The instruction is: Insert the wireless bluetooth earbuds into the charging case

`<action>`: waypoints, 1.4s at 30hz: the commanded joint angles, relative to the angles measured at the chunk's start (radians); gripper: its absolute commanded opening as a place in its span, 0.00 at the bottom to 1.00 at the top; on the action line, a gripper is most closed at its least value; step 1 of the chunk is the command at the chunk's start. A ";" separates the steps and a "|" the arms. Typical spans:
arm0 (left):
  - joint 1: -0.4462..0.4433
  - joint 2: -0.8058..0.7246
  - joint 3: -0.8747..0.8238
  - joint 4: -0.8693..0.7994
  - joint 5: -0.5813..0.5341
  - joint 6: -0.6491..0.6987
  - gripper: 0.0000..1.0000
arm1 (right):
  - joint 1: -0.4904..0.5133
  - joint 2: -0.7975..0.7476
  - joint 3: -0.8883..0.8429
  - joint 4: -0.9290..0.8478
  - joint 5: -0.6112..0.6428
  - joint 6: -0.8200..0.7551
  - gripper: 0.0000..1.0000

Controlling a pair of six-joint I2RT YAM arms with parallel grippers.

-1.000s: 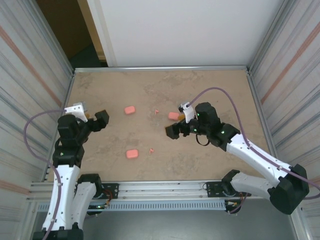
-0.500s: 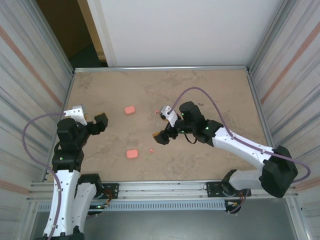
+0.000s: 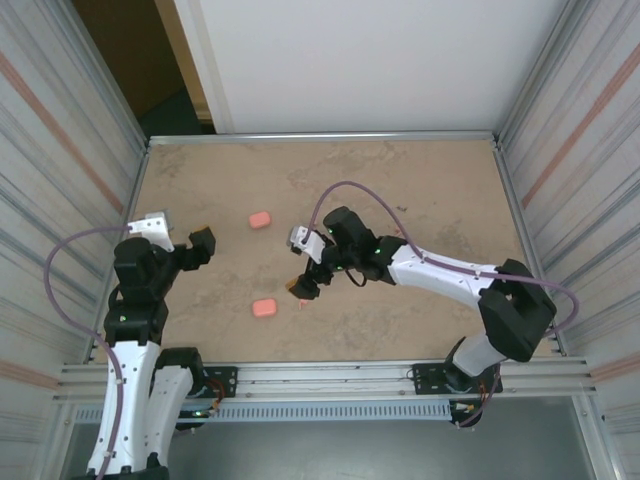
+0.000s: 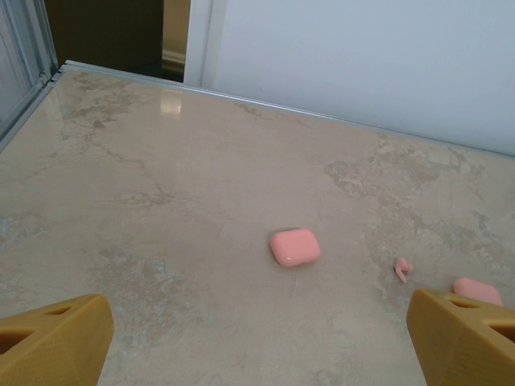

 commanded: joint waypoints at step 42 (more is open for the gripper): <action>0.012 -0.033 -0.063 0.045 -0.036 0.004 0.99 | 0.208 0.459 0.201 0.038 0.064 -0.253 0.82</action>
